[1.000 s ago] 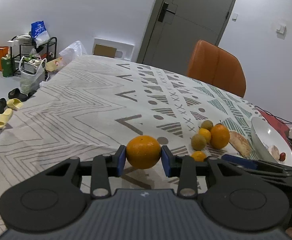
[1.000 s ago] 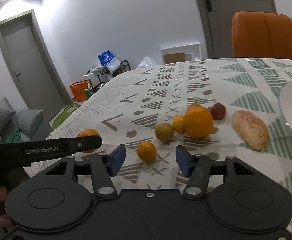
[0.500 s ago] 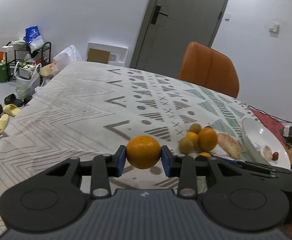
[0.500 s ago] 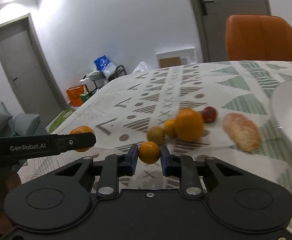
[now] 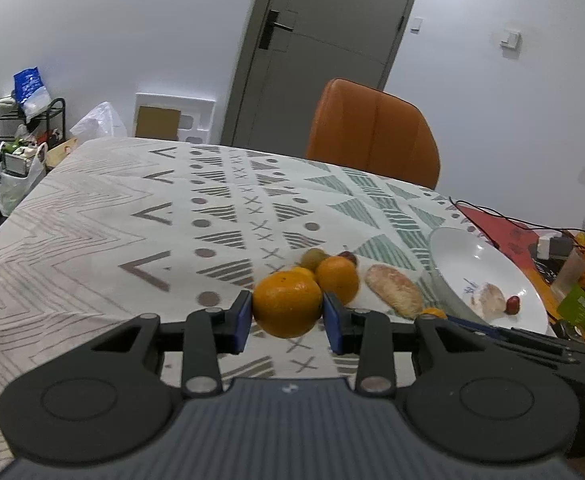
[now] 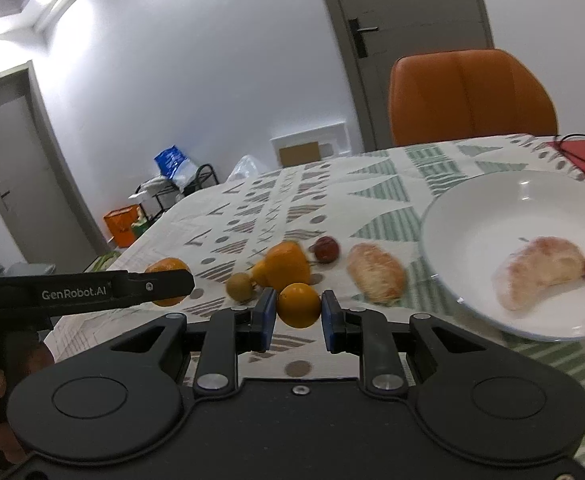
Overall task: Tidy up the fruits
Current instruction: 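Carry the orange to the plate and release with the left tool while the right tool releases the tangerine there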
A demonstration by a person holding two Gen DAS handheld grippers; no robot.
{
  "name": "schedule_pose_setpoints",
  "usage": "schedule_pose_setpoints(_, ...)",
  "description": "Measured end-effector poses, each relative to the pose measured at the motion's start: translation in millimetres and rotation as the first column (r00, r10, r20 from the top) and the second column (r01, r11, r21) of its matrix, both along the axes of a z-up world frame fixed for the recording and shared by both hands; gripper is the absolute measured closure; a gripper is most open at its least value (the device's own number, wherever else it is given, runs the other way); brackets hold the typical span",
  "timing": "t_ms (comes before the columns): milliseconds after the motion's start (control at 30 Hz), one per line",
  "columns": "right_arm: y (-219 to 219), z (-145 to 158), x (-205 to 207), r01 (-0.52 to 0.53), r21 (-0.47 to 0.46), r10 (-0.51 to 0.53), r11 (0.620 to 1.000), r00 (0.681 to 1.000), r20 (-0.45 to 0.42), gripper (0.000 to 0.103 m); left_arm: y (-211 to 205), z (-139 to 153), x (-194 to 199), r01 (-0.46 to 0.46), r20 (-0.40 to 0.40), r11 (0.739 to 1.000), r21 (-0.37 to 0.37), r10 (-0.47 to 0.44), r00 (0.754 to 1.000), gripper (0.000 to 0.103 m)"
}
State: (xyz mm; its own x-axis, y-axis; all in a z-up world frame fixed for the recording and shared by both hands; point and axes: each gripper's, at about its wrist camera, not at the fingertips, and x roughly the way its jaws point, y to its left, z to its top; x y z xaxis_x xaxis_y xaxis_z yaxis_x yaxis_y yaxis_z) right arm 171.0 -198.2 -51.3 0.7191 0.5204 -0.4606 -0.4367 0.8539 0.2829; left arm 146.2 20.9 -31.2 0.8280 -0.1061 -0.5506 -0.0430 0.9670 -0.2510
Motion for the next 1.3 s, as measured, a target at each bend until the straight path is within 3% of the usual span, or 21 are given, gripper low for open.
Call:
schedule_pose_setpoints(500, -53, 8, -11, 0.113, 0.022, -0.113, 0.993, 0.993, 0.040, 0.081, -49, 9, 10, 0.090, 0.026, 0.996, 0.017, -0.090, 0.996, 0.067)
schedule_pose_setpoints(1167, -117, 1, -7, 0.266, 0.033, -0.267, 0.963, 0.963, 0.031, 0.080, -106, 9, 30, 0.189, 0.027, 0.981, 0.037, -0.190, 0.981, 0.067)
schedule_pose_setpoints(1300, -127, 0, -6, 0.324, 0.032, -0.325, 0.946, 0.945, 0.039, 0.054, -113, 9, 35, 0.204, 0.024, 0.978, 0.042, -0.205, 0.978, 0.067)
